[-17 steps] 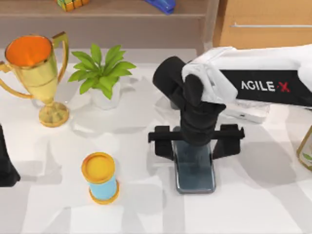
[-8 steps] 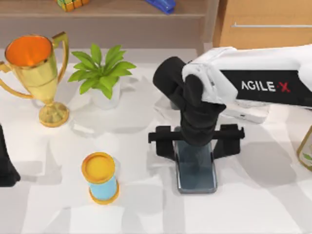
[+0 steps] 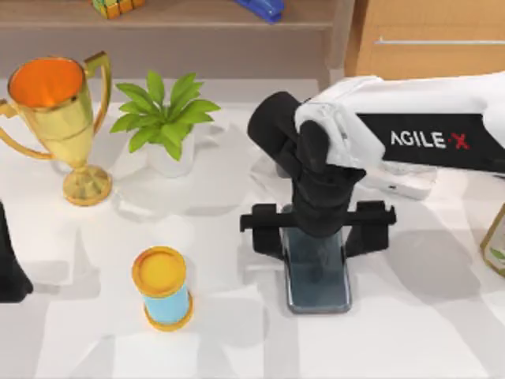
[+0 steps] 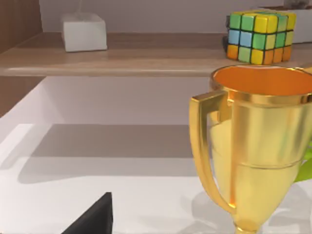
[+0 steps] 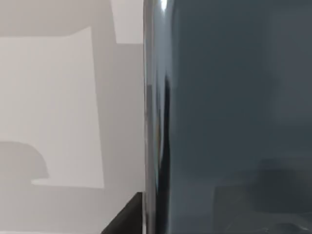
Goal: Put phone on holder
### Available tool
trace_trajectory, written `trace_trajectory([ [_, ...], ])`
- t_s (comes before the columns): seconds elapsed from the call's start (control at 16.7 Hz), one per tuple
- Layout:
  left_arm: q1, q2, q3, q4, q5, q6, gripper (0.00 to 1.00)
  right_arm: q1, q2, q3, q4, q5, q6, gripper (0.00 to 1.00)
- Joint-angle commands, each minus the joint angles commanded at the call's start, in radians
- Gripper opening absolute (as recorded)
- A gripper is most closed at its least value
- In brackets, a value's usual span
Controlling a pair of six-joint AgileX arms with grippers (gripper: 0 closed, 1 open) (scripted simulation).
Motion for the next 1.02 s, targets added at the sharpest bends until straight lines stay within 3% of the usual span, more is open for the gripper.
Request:
trace_trajectory([
  [0.66,0.000,0.000,0.000,0.000,0.000,0.000,1.00,-0.003,-0.033,0.043,-0.065,-0.006,-0.006,0.00],
  [1.02,0.000,0.000,0.000,0.000,0.000,0.000,1.00,-0.107,-0.174,0.159,-0.070,-0.144,-0.204,0.00],
])
